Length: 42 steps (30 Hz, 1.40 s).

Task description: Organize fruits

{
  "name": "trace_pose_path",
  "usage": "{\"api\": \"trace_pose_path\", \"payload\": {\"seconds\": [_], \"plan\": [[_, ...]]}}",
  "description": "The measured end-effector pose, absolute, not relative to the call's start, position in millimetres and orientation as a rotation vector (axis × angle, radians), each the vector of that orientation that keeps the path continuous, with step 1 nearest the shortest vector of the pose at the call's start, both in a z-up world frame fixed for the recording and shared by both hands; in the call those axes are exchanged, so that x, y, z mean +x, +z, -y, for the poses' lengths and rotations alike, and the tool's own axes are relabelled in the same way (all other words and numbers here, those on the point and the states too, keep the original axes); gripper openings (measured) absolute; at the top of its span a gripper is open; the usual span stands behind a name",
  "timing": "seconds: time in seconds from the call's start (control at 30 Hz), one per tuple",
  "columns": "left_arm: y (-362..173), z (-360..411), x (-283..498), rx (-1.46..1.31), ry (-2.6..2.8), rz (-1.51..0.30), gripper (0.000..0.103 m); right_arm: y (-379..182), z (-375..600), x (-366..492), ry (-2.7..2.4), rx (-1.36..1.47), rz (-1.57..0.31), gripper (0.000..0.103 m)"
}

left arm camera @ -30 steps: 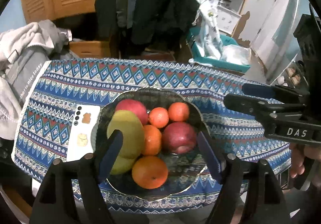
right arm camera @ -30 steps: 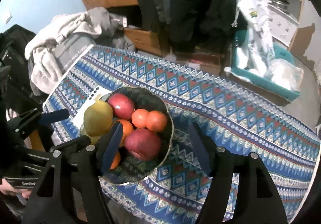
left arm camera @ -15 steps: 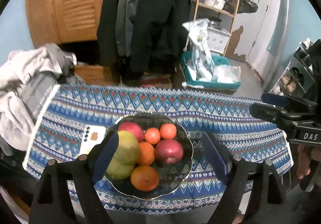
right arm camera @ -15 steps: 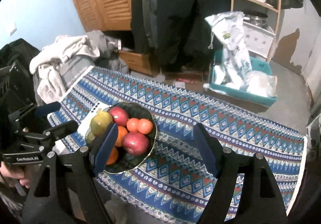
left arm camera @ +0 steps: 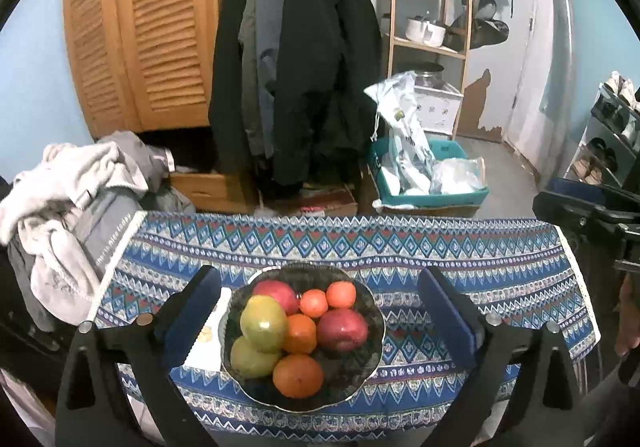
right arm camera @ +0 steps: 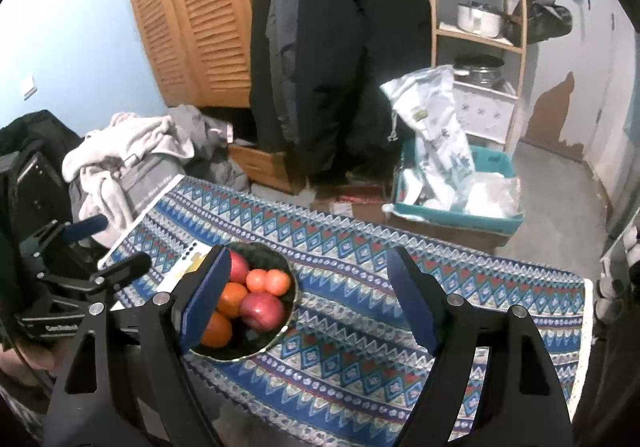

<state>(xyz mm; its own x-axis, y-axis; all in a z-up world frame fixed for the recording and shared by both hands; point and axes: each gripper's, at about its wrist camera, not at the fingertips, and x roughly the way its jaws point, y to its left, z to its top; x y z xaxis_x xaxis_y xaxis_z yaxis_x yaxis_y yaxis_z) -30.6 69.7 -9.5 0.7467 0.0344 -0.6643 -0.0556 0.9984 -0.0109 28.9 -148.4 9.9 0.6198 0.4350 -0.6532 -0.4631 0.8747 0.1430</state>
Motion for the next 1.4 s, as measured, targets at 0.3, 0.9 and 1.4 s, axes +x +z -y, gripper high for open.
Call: {"api": "trace_pose_path", "payload": {"seconds": [0.3,0.9,1.4], "plan": [[-5,-58,-30,-0.003,0.056,-0.726,0.101,16,173,20,0.476,-0.002,-0.685,0.079],[-6,-51,-28,-0.004,0.071,-0.751,0.102,9,187,19,0.46,0.001,-0.696,0.08],[-5,-41,-29,-0.007,0.069,-0.744,0.102,9,194,16,0.463,0.005,-0.703,0.08]]}}
